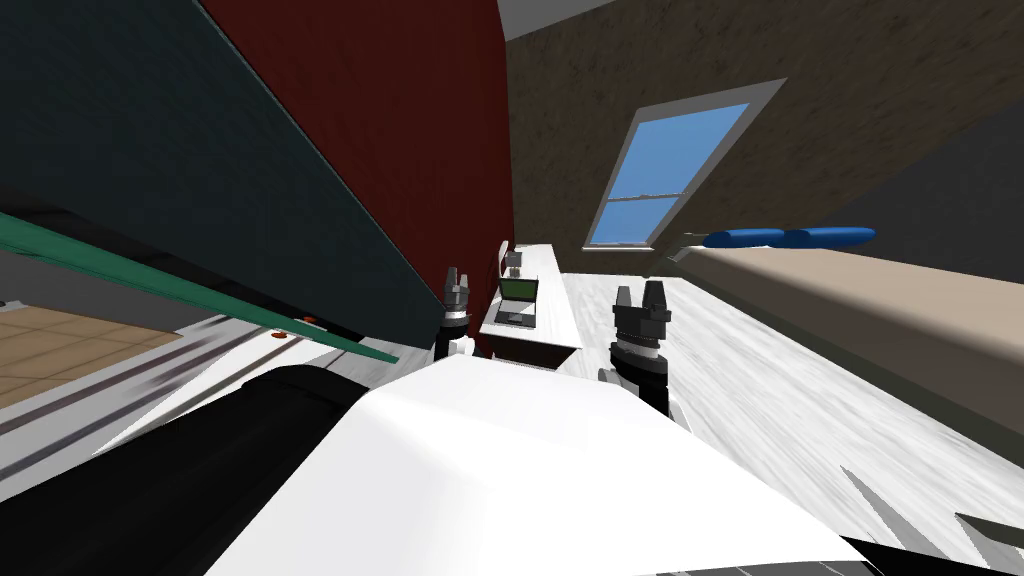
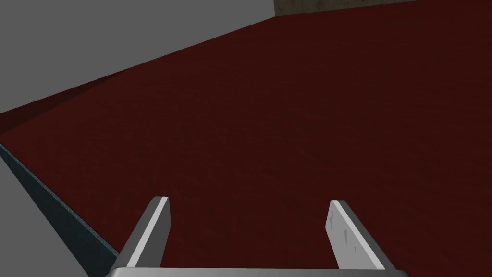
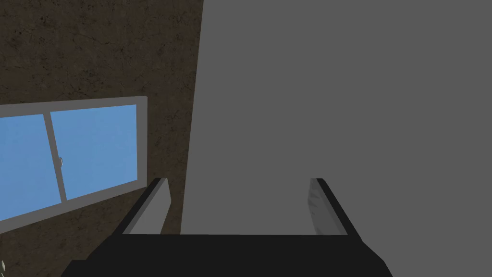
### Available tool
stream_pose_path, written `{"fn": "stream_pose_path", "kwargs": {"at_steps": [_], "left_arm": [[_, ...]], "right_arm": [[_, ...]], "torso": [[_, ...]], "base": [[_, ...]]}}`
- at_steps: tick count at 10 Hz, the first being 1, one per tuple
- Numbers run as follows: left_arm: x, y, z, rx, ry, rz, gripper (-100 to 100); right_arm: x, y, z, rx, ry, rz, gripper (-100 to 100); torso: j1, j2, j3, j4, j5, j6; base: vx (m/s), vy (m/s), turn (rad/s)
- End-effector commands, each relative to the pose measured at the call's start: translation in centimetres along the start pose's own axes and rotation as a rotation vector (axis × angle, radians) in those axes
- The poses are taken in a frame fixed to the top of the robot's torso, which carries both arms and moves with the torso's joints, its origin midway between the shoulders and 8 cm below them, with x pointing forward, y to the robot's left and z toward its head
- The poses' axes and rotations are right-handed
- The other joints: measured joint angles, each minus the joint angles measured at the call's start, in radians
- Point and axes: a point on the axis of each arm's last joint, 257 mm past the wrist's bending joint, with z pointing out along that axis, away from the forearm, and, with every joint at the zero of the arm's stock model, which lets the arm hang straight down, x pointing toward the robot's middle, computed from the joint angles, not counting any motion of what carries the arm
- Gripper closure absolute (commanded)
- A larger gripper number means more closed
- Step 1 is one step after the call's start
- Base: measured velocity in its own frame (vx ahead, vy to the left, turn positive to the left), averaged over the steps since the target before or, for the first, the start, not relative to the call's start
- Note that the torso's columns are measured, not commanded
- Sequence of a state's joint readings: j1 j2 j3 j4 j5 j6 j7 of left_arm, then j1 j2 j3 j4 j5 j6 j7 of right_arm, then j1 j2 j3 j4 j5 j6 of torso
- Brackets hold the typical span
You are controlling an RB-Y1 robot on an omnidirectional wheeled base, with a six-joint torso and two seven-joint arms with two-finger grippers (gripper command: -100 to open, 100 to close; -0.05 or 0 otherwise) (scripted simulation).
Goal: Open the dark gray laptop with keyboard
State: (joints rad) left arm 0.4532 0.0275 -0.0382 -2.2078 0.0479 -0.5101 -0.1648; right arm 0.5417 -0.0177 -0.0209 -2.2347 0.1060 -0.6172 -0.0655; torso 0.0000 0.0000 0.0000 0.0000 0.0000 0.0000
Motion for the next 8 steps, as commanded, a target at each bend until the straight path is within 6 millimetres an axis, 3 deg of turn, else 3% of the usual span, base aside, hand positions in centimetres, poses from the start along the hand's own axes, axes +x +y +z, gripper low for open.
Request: {"fn": "stream_pose_path", "kwargs": {"at_steps": [1, 8], "left_arm": [[0.00, 0.00, 0.00, 0.000, 0.000, 0.000, 0], [0.00, -0.02, 0.01, 0.000, 0.000, 0.000, 0]], "right_arm": [[0.00, 0.00, 0.00, 0.000, 0.000, 0.000, 0], [0.00, 0.02, 0.01, 0.000, 0.000, 0.000, 0]], "torso": [[0.000, 0.040, -0.082, 0.041, 0.000, 0.000], [0.000, 0.544, -1.087, 0.544, 0.000, 0.000]], "base": [[0.000, 0.000, 0.000], [0.000, 0.000, 0.000]]}}
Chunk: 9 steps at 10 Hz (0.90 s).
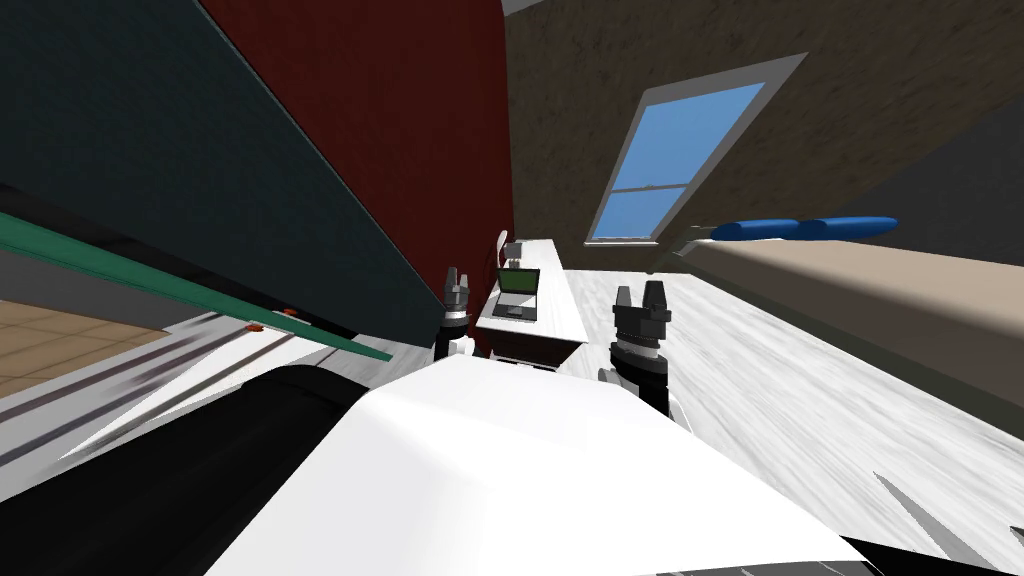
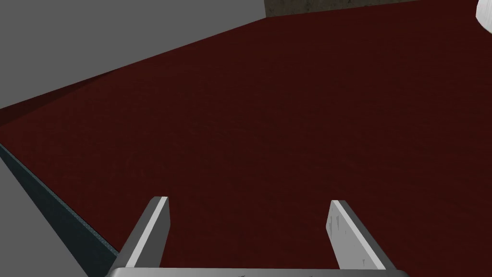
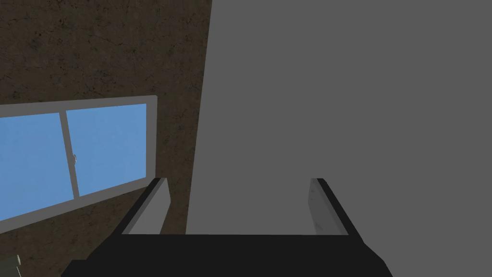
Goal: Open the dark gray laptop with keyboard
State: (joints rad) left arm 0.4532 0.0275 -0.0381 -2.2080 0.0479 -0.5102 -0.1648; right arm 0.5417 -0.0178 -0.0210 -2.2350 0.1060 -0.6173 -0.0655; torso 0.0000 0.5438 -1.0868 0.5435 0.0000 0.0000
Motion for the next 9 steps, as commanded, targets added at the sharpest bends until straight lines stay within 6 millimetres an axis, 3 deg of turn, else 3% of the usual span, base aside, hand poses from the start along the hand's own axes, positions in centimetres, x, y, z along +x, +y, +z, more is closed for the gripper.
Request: {"fn": "stream_pose_path", "kwargs": {"at_steps": [1, 2, 4, 9], "left_arm": [[0.0, 0.0, 0.0, 0.000, 0.000, 0.000, 0], [0.6, 0.9, 0.1, -0.010, 0.043, 0.013, -100], [1.1, 2.2, 0.3, -0.028, 0.080, 0.024, -100], [2.1, 7.1, 1.0, -0.098, 0.149, 0.044, -100]], "right_arm": [[0.0, 0.0, 0.0, 0.000, 0.000, 0.000, 0], [0.0, 0.0, 0.0, 0.000, 0.000, 0.000, 0], [0.0, 0.0, 0.0, 0.001, 0.000, 0.000, 0], [0.0, 0.0, 0.0, 0.001, 0.000, 0.000, 0]], "torso": [[0.000, 0.074, -0.148, 0.074, 0.000, 0.000], [0.000, 0.148, -0.295, 0.148, 0.000, 0.000], [0.000, 0.191, -0.384, 0.190, 0.000, 0.000], [0.000, 0.194, -0.389, 0.194, 0.000, 0.000]], "base": [[0.000, 0.000, 0.000], [0.005, -0.004, -0.035], [-0.003, -0.006, -0.041], [-0.001, -0.009, -0.050]]}}
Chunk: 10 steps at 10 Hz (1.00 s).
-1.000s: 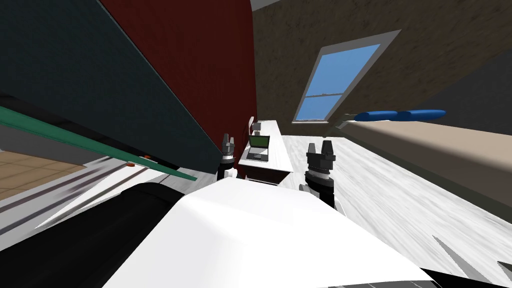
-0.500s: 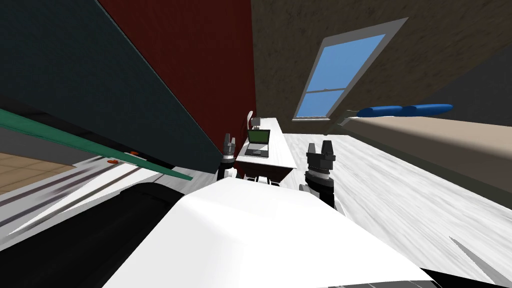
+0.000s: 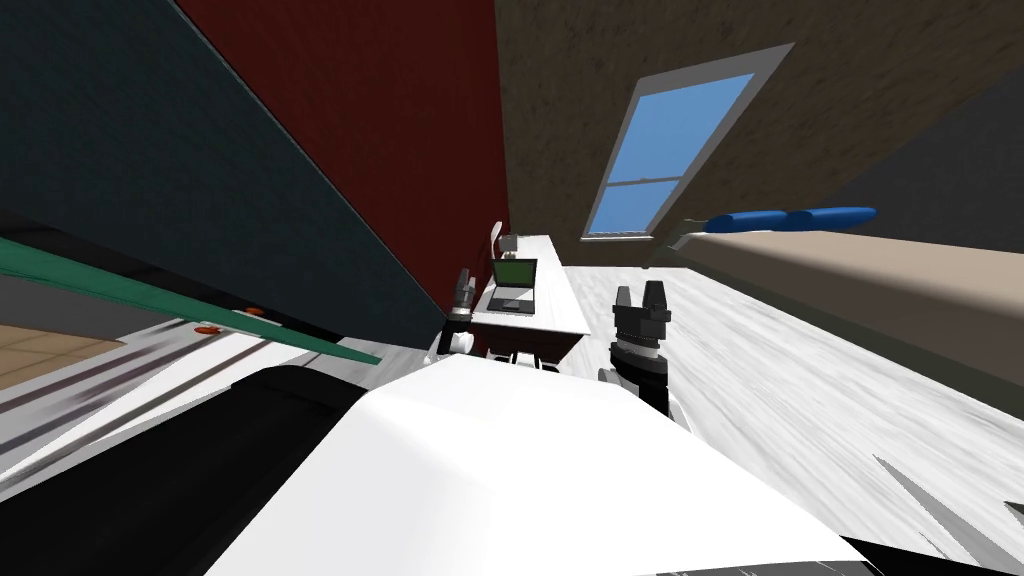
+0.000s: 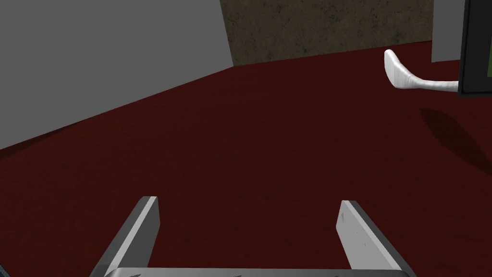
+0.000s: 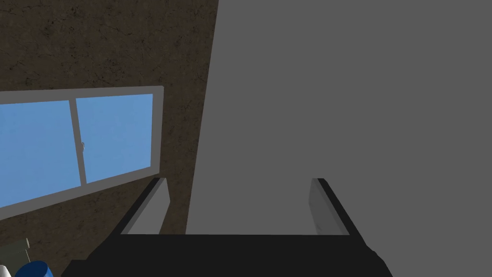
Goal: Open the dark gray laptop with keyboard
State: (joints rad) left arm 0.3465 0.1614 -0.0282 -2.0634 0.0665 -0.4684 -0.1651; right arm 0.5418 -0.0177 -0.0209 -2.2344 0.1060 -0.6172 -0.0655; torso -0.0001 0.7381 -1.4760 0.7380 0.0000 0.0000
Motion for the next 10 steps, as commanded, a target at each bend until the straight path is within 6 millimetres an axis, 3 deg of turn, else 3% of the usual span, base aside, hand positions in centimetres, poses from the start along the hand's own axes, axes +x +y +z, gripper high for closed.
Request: {"fn": "stream_pose_path", "kwargs": {"at_steps": [1, 10], "left_arm": [[0.4, 2.9, 0.8, -0.043, 0.029, 0.008, -100], [0.6, 11.5, 4.2, -0.183, 0.085, 0.036, -100]], "right_arm": [[0.0, 0.0, 0.0, 0.000, 0.000, 0.000, 0], [0.0, 0.0, 0.0, 0.000, 0.000, 0.000, 0]], "torso": [[0.000, 0.000, 0.000, 0.000, 0.000, 0.000], [0.000, 0.000, 0.000, 0.000, 0.000, 0.000]], "base": [[-0.001, -0.011, -0.078], [-0.001, -0.010, -0.065]]}}
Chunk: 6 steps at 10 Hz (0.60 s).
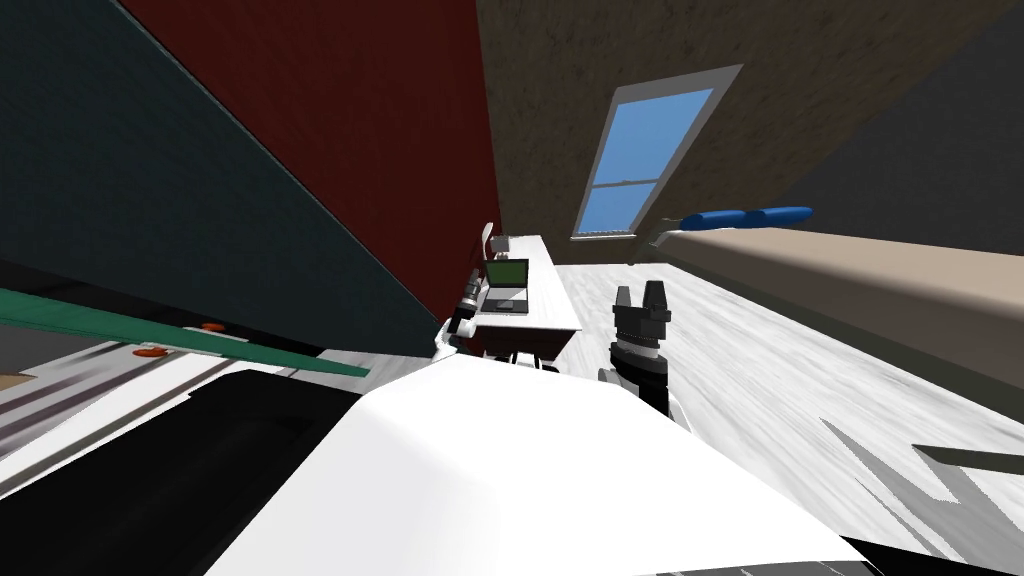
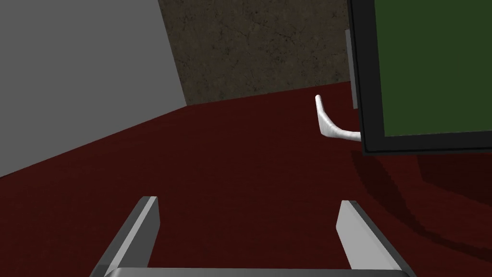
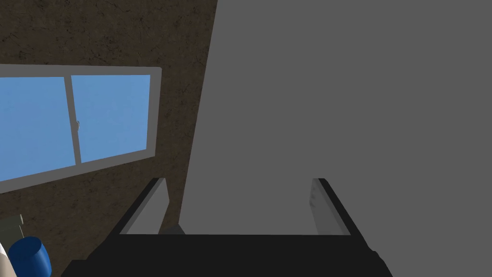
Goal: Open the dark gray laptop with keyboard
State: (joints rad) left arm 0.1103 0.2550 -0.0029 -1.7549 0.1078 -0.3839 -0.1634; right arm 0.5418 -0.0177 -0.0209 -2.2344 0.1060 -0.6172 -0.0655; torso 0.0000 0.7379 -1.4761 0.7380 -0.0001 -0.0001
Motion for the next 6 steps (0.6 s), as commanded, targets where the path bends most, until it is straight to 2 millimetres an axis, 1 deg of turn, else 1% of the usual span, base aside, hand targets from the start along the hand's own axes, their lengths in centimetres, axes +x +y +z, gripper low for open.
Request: {"fn": "stream_pose_path", "kwargs": {"at_steps": [1, 2, 3, 4, 5, 6], "left_arm": [[-0.4, 2.5, 1.7, -0.050, 0.015, 0.015, -100], [-0.4, 3.0, 1.5, -0.061, 0.016, 0.016, -100], [-0.6, 3.7, 2.3, -0.074, 0.020, 0.024, -100], [-0.6, 4.2, 2.1, -0.084, 0.020, 0.024, -100], [-1.0, 5.2, 2.8, -0.104, 0.024, 0.033, -100], [-1.3, 5.5, 3.6, -0.112, 0.027, 0.041, -100]], "right_arm": [[0.0, 0.0, 0.0, 0.000, 0.000, 0.000, 0], [0.0, 0.0, 0.0, 0.000, 0.000, 0.000, 0], [0.0, 0.0, 0.0, 0.000, 0.000, 0.000, 0], [0.0, 0.0, 0.0, 0.000, 0.000, 0.000, 0], [0.0, 0.0, 0.0, 0.000, 0.000, 0.000, 0], [0.0, 0.0, 0.0, 0.000, 0.000, 0.000, 0]], "torso": [[0.000, 0.000, 0.000, 0.000, 0.000, 0.000], [0.000, 0.000, 0.000, 0.000, 0.000, 0.000], [0.000, 0.000, 0.000, 0.000, 0.000, 0.000], [0.000, 0.000, 0.000, 0.000, 0.000, 0.000], [0.000, 0.000, 0.000, 0.000, 0.000, 0.000], [0.000, 0.000, 0.000, 0.000, 0.000, 0.000]], "base": [[0.001, -0.013, -0.072], [0.002, -0.009, -0.027], [-0.001, -0.009, -0.043], [-0.001, -0.006, -0.030], [-0.001, -0.007, -0.062], [-0.001, -0.011, -0.080]]}}
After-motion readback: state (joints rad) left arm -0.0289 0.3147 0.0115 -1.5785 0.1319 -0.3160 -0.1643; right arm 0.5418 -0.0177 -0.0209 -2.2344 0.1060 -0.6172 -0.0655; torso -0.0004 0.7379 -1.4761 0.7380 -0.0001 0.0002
